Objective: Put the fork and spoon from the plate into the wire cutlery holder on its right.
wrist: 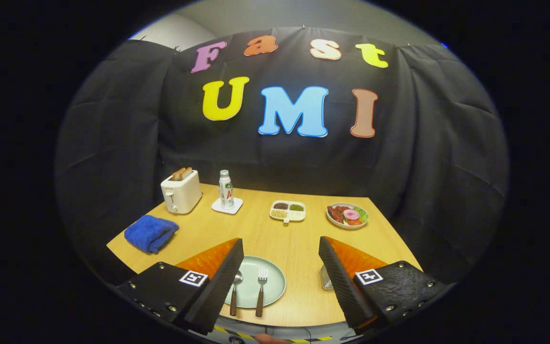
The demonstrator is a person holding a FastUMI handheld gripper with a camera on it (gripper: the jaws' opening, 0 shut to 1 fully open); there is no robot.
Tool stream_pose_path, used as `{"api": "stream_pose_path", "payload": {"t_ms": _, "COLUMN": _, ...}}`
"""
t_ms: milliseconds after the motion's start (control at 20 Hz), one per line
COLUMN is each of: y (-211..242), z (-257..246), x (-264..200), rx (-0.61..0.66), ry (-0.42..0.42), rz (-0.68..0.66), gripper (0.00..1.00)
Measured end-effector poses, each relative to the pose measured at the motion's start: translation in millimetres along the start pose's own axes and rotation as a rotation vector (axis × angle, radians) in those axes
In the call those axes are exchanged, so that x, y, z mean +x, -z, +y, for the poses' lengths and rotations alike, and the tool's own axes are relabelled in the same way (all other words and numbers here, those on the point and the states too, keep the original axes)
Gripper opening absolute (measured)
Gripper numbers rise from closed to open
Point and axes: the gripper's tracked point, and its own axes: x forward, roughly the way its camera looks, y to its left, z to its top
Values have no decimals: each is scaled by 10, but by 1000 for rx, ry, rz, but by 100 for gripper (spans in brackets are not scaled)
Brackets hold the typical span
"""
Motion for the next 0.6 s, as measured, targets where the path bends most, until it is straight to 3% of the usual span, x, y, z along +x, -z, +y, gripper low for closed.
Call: {"api": "stream_pose_path", "payload": {"t_ms": 600, "y": 1175, "z": 153, "x": 416, "rx": 9, "ry": -77, "rz": 394, "gripper": 97}}
